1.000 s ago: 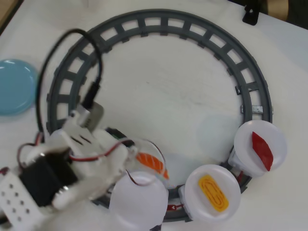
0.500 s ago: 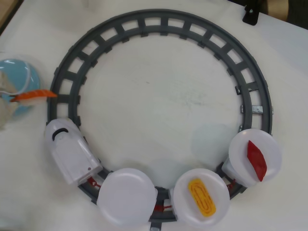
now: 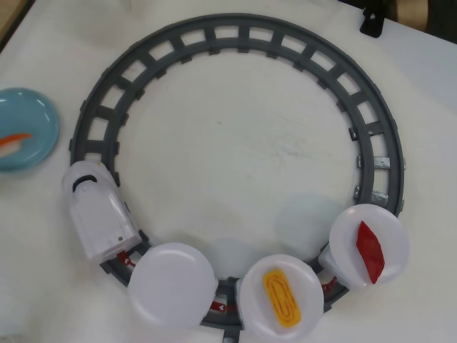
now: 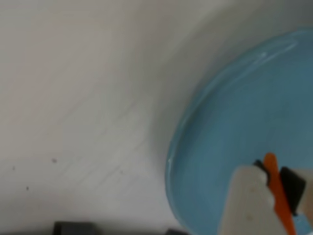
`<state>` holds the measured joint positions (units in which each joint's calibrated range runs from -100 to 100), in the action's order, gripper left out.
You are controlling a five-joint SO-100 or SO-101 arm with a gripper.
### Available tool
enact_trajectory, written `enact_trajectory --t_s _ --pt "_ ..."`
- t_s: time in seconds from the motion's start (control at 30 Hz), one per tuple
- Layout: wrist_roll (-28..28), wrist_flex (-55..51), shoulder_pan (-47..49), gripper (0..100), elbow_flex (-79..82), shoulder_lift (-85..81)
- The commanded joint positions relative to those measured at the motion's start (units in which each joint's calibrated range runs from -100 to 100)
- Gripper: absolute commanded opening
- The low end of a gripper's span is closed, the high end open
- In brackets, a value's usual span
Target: Pick up the sushi from the Shinkansen and put it on the blue dish
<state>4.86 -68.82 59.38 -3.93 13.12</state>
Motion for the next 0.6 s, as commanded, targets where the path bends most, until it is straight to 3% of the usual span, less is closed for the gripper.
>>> enact_trajectory --t_s 0.0,0.57 --pt "0.0 3.5 1.4 3 -2.8 1.4" --pt "-2.1 17.3 -2.5 3 -9.9 9.6"
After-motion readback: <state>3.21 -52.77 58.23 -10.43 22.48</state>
